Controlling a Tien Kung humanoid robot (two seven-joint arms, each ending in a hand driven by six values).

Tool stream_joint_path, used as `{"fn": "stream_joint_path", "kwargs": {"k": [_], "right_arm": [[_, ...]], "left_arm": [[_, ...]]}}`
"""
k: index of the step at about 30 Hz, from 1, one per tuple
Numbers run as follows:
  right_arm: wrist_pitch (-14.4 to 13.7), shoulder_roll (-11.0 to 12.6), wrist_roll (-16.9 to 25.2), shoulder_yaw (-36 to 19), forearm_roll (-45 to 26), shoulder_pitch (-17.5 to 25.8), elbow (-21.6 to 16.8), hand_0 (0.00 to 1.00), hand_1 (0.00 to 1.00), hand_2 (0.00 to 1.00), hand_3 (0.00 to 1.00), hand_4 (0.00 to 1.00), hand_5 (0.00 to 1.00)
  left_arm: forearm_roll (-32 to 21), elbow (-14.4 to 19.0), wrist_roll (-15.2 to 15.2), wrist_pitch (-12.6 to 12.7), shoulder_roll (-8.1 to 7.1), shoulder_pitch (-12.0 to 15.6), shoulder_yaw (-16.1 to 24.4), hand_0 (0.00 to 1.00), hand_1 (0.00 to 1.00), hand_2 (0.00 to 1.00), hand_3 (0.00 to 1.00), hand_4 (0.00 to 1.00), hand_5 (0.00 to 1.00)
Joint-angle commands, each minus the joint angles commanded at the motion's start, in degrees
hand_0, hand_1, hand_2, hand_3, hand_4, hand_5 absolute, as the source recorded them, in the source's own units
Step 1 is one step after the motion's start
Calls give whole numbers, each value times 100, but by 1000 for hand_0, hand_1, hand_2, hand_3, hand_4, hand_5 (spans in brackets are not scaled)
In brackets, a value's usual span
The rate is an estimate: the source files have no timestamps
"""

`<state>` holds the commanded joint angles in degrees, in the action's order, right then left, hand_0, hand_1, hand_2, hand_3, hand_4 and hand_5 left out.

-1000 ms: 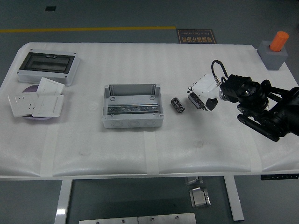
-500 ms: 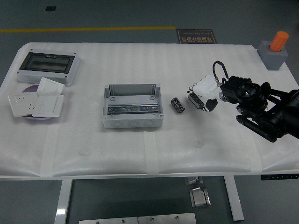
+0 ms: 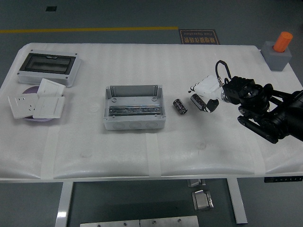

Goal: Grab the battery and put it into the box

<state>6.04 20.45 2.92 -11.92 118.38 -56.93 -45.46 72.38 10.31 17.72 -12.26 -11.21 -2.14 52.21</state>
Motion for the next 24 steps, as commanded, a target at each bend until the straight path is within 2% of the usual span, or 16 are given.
{"fn": "stream_joint_path", "kwargs": {"k": [6, 7, 12, 13, 18, 19, 24], "right_arm": [[-5, -61, 10, -26, -6, 18, 37, 775, 721, 863, 924, 790, 241], [-15, -65, 10, -26, -20, 21, 38, 772, 714, 830, 871, 784, 246], [-83, -68, 7, -22, -113, 23, 40, 772, 714, 830, 871, 784, 246], [-98, -66, 7, -20, -124, 23, 39, 771, 711, 789, 821, 744, 232], [-164, -60, 44, -29, -117, 36, 35, 771, 711, 789, 821, 744, 232], [-170, -60, 56, -35, -104, 40, 38, 760, 672, 682, 696, 507, 140], [-139, -55, 118, -80, -19, 60, 54, 760, 672, 682, 696, 507, 140]], "left_arm": [[-89, 0, -39, 8, 13, -10, -82, 609, 651, 448, 501, 431, 450], [-112, 0, -48, 11, 16, -11, -101, 609, 651, 448, 502, 431, 451], [-204, 0, -83, 23, 31, -14, -178, 609, 651, 448, 502, 431, 451], [-217, 0, -90, 27, 32, -15, -186, 609, 651, 448, 502, 430, 454], [-260, 0, -119, 38, 43, -23, -211, 609, 651, 448, 502, 430, 454], [-273, 0, -125, 39, 45, -24, -225, 609, 651, 448, 501, 431, 454], [-297, 0, -140, 37, 49, -24, -248, 609, 651, 448, 501, 431, 454]]}}
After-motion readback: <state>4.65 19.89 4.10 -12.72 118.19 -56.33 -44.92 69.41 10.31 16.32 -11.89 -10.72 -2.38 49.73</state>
